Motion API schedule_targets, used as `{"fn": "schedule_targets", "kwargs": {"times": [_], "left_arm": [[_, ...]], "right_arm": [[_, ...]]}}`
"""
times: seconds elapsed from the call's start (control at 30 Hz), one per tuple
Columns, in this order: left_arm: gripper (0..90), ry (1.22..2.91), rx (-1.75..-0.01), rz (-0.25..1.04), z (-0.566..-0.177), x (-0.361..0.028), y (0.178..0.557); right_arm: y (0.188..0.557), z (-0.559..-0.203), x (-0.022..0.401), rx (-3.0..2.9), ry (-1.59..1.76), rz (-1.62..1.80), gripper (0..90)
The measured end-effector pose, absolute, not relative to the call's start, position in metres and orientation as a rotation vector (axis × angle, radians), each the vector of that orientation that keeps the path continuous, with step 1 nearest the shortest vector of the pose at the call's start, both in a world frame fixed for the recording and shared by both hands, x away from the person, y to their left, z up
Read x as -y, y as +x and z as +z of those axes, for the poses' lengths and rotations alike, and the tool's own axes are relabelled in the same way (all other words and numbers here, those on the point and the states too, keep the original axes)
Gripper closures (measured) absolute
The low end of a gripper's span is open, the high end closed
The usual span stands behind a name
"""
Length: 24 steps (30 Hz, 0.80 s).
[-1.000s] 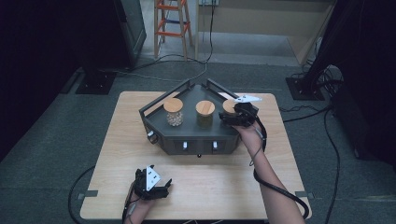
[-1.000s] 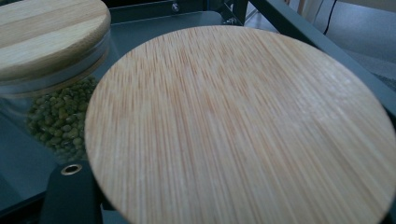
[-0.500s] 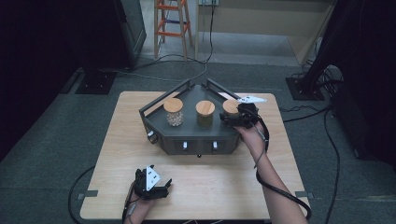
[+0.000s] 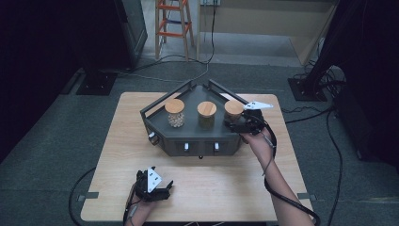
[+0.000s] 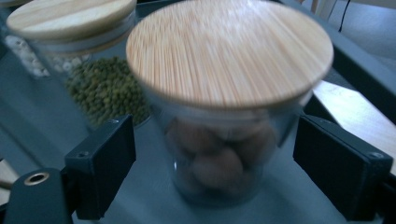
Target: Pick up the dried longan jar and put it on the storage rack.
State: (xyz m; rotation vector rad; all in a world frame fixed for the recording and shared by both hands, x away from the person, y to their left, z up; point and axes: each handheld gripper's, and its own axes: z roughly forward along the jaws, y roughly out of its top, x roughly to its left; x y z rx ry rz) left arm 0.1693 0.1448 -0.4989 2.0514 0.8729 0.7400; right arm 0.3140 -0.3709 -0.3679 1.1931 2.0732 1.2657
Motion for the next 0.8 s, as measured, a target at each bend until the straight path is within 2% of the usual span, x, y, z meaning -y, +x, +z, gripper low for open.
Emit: {"fn": "schedule_targets", "kwargs": {"times": [0.5, 0.8], "left_arm": [[11.1, 2.059, -0.866, 0.747, -0.499, -0.144, 0.169], [11.1, 2.066, -0.866, 0.749, -0.499, -0.142, 0.169]], "right_arm": [[0.273, -0.382, 0.394, -2.049, 1.158, 1.379, 13.1], [0.255, -0.388, 0.393, -2.059, 1.101, 1.382, 13.1]]}}
